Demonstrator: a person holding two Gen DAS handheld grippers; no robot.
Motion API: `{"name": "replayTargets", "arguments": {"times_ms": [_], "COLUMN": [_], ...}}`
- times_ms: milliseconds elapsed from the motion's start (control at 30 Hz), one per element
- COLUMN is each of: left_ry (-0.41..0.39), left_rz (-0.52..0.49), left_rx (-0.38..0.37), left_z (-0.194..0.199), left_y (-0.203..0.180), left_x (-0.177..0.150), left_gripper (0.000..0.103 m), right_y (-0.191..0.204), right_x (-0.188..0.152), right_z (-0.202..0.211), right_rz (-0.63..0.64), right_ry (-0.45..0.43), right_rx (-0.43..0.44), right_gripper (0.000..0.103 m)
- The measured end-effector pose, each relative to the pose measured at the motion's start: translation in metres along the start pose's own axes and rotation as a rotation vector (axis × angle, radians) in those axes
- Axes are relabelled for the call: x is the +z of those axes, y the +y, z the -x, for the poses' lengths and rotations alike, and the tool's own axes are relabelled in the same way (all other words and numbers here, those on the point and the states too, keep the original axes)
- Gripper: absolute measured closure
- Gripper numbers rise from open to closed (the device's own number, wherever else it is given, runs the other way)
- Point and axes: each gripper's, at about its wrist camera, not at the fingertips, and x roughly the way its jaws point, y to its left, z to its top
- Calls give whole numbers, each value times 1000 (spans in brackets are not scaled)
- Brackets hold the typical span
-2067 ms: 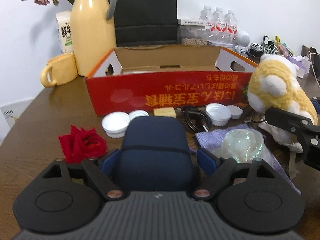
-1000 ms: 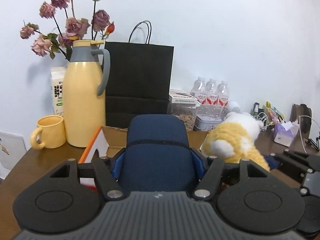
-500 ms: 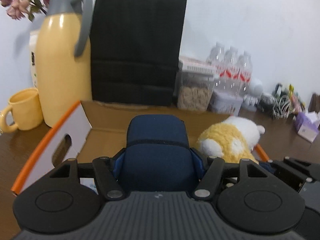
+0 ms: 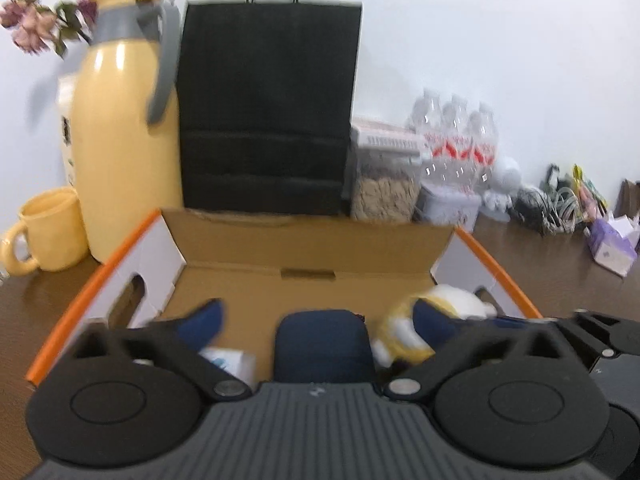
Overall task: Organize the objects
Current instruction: 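Lower the navy case and plush toy into the box and release both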
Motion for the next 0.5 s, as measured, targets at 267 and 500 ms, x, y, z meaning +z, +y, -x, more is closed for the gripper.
{"name": "replayTargets", "arguments": {"times_ms": [267,500], "left_ry": [-21,-58], "left_rz": [-4,6], "left_rx": [18,-6], "left_z": [9,25], "left_y": [-4,-3], "left_x": [5,10], "left_gripper": [0,0], "right_y": [-7,-6], "right_x": [6,9], "right_z": [10,20], "right_rz": [-31,-26], "right_ry": [-27,-60], "right_rx": [4,11], "right_gripper": [0,0]}}
